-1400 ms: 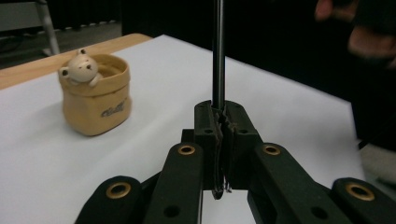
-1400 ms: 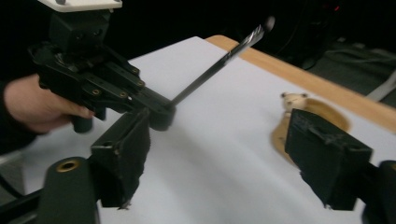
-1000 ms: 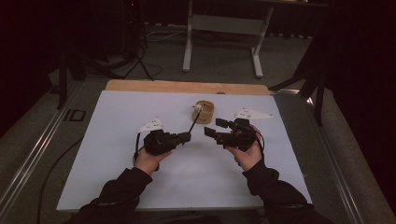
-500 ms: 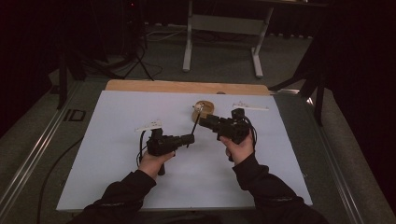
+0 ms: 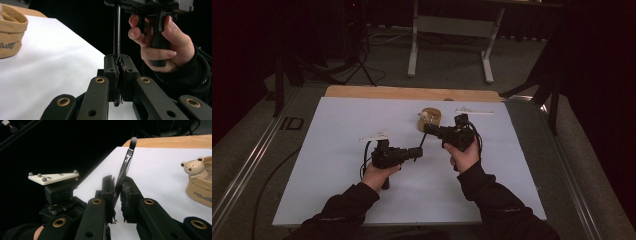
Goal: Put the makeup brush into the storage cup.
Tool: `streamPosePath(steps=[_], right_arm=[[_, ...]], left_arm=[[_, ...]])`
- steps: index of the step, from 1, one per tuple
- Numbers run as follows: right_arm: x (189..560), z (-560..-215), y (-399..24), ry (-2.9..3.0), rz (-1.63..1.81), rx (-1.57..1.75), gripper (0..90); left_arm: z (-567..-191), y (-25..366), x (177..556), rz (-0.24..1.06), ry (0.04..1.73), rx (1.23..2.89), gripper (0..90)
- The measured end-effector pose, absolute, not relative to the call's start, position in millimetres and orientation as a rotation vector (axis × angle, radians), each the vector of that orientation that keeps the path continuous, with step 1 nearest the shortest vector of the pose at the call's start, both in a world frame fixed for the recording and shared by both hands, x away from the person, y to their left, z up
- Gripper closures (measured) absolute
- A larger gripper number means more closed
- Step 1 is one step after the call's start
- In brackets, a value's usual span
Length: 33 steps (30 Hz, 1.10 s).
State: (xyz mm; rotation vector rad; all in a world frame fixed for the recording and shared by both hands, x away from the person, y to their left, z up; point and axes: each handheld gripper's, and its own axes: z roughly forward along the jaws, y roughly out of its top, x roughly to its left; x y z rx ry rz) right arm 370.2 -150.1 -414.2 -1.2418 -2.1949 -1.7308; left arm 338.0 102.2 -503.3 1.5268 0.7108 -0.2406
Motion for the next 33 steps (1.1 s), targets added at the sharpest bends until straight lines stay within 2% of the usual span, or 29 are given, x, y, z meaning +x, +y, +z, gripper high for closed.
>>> streamPosePath(steps=[7,12,17,26,32,33], right_arm=[[368.8,-412.2,-145.6,-2.21,-1.714,-1.171,85.7],[368.0,-407.4,-145.6,-2.243,-1.724,-1.142,85.8],[368.0,-399.6,-148.5,-2.293,-1.748,-1.122,85.8],[371.1,-384.6,-156.2,-2.426,-1.793,-1.076,85.8],[375.9,-373.9,-167.8,-2.483,-1.827,-1.065,85.8],[376.8,-372.3,-170.3,-2.492,-1.834,-1.071,85.8]], left_arm=[[-497.1,99.0,335.7,-0.12,0.689,1.639,84.4],[-490.2,100.1,333.8,-0.009,0.708,1.694,65.8],[-486.3,105.2,333.5,0.033,0.701,1.707,59.2],[-476.5,114.4,329.6,0.126,0.696,1.742,37.8],[-473.6,121.1,324.9,0.134,0.681,1.759,20.0],[-472.9,121.8,323.5,0.16,0.691,1.768,14.4]])
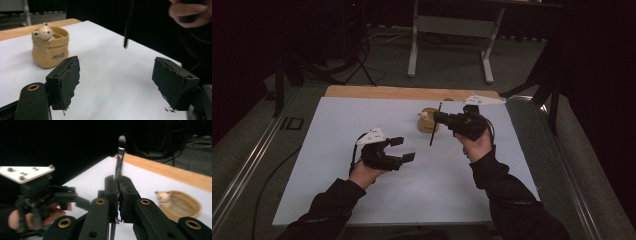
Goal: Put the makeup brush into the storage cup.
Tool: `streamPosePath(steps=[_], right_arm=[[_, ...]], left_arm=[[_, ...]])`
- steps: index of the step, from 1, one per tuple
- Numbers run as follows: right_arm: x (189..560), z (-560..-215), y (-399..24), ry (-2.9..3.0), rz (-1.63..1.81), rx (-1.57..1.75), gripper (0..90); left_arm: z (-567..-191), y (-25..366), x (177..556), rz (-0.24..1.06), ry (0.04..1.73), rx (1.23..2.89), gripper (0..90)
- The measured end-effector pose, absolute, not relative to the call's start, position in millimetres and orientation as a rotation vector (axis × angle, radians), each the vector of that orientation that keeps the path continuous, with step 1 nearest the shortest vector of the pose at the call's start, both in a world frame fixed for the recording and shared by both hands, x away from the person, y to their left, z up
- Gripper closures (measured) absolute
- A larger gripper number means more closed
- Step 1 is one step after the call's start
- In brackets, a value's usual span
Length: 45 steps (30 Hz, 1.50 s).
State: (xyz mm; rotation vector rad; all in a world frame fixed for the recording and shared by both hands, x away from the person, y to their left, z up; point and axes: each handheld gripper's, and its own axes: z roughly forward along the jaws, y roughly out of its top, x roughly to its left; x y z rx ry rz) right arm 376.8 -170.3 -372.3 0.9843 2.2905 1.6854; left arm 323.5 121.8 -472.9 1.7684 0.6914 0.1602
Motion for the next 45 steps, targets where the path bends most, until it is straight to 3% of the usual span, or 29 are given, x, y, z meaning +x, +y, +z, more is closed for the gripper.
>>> streamPosePath(steps=[4,11,14,45], right_arm=[[381.6,-367.0,-179.8,2.266,1.663,0.979,85.9],[390.4,-358.6,-192.2,2.219,1.629,0.986,85.8],[395.3,-355.5,-195.5,2.205,1.623,0.998,85.8],[455.0,-337.4,-182.3,2.128,1.536,0.976,85.8]], left_arm=[[-472.5,125.2,317.6,0.21,0.68,1.803,14.6],[-476.8,136.6,314.8,0.202,0.726,1.835,2.2],[-478.6,141.0,312.0,0.229,0.739,1.842,0.8],[-501.4,187.9,295.1,0.36,0.823,1.799,0.3]])
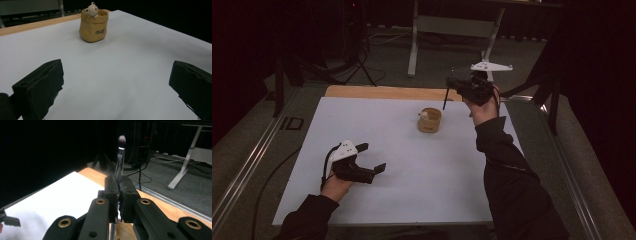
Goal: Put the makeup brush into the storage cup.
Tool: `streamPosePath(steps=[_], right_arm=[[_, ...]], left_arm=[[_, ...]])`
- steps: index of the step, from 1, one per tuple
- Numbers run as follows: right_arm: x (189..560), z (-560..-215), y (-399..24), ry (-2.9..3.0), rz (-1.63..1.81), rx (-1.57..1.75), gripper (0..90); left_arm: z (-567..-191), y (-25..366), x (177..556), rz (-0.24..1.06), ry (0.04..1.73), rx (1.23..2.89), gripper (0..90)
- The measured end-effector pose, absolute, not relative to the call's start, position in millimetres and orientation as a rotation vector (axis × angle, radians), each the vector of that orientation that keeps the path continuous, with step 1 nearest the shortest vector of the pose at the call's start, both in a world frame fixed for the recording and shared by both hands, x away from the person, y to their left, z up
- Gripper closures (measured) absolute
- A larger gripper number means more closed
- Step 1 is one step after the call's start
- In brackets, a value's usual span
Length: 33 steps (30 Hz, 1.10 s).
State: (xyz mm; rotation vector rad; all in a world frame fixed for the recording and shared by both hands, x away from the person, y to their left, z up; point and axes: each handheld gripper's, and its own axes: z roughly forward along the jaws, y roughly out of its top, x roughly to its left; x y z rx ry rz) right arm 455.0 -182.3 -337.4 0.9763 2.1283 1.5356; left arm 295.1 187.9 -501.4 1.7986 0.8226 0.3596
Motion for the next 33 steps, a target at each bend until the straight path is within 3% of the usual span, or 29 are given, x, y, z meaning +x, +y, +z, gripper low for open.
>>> streamPosePath(steps=[16,33], right_arm=[[482.1,-343.8,-173.8,2.113,1.495,0.988,85.8],[507.9,-374.6,-156.6,2.14,1.456,1.066,85.7]], left_arm=[[-507.8,190.1,295.6,0.379,0.804,1.789,0.3],[-509.9,192.7,294.2,0.383,0.792,1.78,0.3]])
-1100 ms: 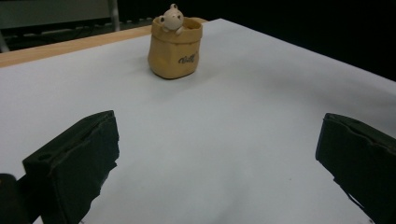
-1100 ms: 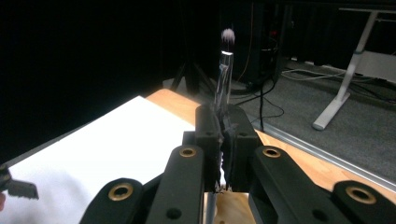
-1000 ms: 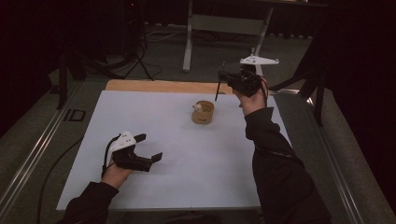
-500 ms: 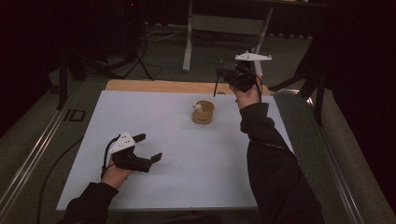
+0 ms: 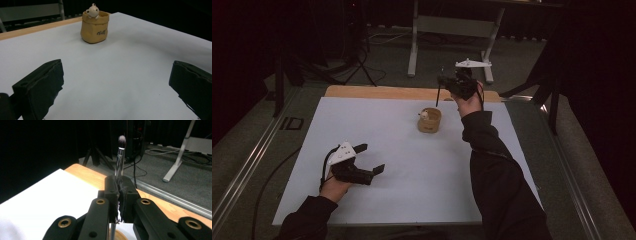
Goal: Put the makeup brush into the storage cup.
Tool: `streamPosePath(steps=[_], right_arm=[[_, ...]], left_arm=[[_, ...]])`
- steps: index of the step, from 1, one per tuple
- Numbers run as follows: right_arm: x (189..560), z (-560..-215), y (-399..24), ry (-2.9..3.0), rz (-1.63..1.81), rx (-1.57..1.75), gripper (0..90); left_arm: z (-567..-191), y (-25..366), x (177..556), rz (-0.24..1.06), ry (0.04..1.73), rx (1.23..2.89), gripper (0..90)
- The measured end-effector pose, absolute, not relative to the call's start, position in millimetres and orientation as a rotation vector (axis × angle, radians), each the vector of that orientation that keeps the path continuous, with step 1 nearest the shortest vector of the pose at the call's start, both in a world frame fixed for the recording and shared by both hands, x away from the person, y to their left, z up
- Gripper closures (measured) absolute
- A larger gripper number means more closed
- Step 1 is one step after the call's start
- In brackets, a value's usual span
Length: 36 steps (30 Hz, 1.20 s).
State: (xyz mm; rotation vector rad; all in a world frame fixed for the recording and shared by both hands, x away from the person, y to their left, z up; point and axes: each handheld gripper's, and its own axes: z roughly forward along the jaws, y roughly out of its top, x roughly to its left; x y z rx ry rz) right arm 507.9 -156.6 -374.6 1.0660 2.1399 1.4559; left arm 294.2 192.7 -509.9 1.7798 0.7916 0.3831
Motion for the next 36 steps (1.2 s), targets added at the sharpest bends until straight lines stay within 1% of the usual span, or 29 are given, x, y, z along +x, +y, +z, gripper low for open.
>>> streamPosePath(steps=[13,29,36], right_arm=[[514.4,-410.0,-145.4,2.188,1.392,1.111,85.6],[516.0,-438.3,-141.7,2.223,1.334,1.159,85.4],[515.7,-444.7,-144.0,2.228,1.298,1.172,85.0]], left_arm=[[-511.4,194.5,294.5,0.376,0.792,1.776,0.3],[-512.9,194.2,294.6,0.37,0.792,1.783,0.3],[-514.3,193.1,295.2,0.361,0.788,1.791,0.3]])
